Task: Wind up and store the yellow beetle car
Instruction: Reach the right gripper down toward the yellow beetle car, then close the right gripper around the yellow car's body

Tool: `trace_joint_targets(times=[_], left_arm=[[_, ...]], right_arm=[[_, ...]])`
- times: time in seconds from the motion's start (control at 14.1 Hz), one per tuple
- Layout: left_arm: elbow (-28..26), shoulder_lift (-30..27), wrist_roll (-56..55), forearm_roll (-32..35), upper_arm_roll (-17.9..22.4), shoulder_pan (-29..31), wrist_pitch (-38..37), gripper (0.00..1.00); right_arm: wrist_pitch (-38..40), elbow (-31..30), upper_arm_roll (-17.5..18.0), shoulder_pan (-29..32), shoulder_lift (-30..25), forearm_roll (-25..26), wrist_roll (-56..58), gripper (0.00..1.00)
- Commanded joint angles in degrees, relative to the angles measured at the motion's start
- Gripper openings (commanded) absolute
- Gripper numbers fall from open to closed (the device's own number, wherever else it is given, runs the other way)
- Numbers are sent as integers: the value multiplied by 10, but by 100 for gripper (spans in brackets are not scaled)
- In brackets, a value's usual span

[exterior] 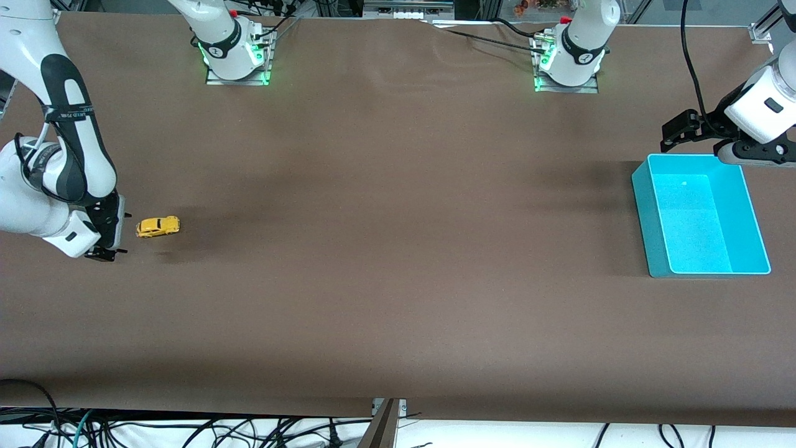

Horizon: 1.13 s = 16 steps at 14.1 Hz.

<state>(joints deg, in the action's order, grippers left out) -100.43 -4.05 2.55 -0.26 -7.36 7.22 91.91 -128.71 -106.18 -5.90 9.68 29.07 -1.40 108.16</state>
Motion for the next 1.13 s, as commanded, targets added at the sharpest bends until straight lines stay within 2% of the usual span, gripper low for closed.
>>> trace_joint_targets(times=[0.0, 0.42, 0.78, 1.06], left_arm=[[-3, -4, 12, 3, -3, 4, -3, 100], [-3, -3, 12, 3, -3, 3, -1, 100], [-2, -3, 13, 3, -3, 4, -2, 100], [-3, -3, 13, 3, -3, 4, -2, 100]], right_arm=[[-21, -34, 9, 2, -10, -12, 19, 98], [-108, -103, 22, 2, -18, -16, 70, 98], [-123, -123, 39, 2, -23, -17, 72, 98], [-126, -128, 39, 2, -24, -16, 72, 95]])
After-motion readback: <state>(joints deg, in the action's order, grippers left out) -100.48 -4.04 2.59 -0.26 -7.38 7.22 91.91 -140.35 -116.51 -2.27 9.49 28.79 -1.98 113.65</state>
